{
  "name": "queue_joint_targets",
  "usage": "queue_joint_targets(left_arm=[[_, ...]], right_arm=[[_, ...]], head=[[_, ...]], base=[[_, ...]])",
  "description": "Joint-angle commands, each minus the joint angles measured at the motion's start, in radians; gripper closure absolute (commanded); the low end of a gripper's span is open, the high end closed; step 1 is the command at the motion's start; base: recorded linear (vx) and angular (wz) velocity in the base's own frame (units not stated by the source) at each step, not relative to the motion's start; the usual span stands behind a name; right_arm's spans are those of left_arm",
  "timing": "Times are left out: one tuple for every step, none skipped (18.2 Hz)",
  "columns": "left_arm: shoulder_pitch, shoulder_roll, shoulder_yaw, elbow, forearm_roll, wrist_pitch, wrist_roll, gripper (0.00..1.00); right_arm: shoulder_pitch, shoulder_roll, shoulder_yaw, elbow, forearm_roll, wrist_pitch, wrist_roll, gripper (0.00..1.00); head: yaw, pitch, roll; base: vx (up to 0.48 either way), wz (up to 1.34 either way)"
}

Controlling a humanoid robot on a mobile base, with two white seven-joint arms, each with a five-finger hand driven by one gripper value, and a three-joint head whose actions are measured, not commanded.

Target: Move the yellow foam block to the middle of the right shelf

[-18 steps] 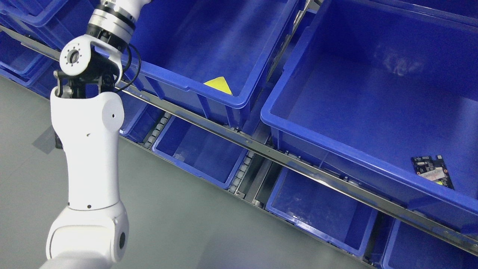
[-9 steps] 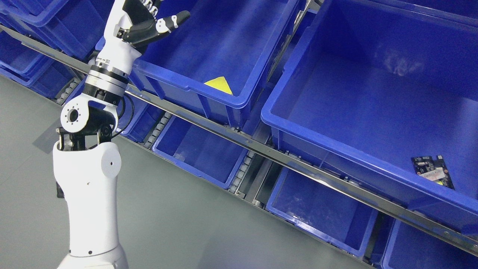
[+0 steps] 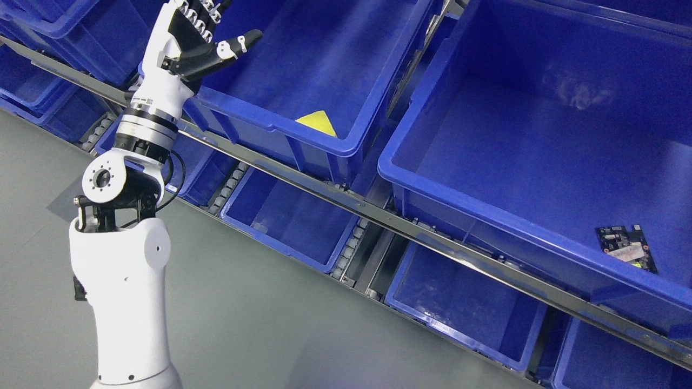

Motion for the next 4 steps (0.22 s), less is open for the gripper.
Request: queue_joint_targets(left_arm=[[-0.006,0.017,-0.018,-0.023,-0.011,0.003,0.001,0.00],[-0.006,0.017,-0.017,-0.022,-0.011,0.003,0.002,0.00],[-0.006,0.017,-0.017,-0.019,-0.011,0.003,0.001,0.00],[-0.006,0.017,-0.017,-0.020,-0.011,0.003,0.001,0.00]], right_arm=[[-0.002,-0.017,0.000,-0.017,0.000,0.000,0.001,0.00],[-0.002,-0.017,0.000,-0.017,0.000,0.000,0.001,0.00],[-0.002,-0.017,0.000,-0.017,0.000,0.000,0.001,0.00],[-0.002,-0.017,0.000,-0.017,0.000,0.000,0.001,0.00]], head=[[0.0000,0.000,0.000],[0.0000,0.000,0.000],[0.0000,0.000,0.000],[0.0000,0.000,0.000]], base=[[0.000,0.00],[0.000,0.00],[0.000,0.00],[0.000,0.00]])
